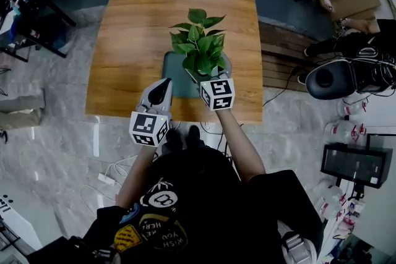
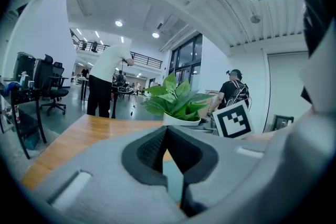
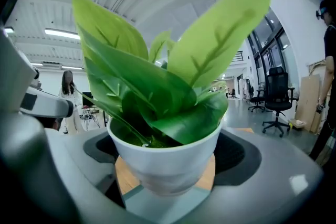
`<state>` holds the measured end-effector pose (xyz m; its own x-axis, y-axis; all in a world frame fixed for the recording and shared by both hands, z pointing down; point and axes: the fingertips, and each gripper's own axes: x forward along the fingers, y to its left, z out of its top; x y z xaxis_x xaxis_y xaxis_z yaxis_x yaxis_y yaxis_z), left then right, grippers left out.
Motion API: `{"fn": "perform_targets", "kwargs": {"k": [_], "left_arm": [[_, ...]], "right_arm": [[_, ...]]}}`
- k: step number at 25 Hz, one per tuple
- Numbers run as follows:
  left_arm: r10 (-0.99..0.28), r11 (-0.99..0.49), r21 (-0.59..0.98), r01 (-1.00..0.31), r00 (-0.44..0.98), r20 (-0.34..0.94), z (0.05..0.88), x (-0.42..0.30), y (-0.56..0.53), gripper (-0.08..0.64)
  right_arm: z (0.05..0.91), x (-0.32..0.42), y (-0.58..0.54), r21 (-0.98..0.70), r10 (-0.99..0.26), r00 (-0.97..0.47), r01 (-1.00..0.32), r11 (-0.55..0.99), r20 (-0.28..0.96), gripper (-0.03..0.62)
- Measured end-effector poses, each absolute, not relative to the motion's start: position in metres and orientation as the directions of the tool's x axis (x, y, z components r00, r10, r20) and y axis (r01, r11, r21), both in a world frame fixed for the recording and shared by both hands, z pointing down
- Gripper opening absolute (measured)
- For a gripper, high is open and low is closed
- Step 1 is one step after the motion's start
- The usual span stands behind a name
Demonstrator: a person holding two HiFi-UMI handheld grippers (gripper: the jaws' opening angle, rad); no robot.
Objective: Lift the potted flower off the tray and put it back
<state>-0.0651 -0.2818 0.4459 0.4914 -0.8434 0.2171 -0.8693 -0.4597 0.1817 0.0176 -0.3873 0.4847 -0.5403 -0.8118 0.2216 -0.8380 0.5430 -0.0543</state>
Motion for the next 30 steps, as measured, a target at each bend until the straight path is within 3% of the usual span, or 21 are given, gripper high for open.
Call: {"fn": "perform_targets", "kwargs": {"k": [11, 17, 30], "left_arm": [[-0.852, -0.495, 0.137, -0.858, 0.510, 0.116, 0.390, -0.053, -0.283, -0.003], [-0.832, -0.516, 0.110, -0.849, 0.528, 0.171, 0.396, -0.044, -0.284, -0.003], [-0.824, -0.532, 0.142, -0.835, 0.549, 0.144, 0.397, -0.039, -0.276, -0.003]], "right_arm": [[0.437, 0.021, -0.367, -0.031, -0.819, -0.539, -0.838, 0.545, 0.197, 0.531], [0.432, 0.021, -0.365, -0.031, -0.816, -0.543, -0.836, 0.548, 0.197, 0.531], [0.440, 0.020, -0.364, -0.051, -0.809, -0.549, -0.832, 0.552, 0.211, 0.531]]}}
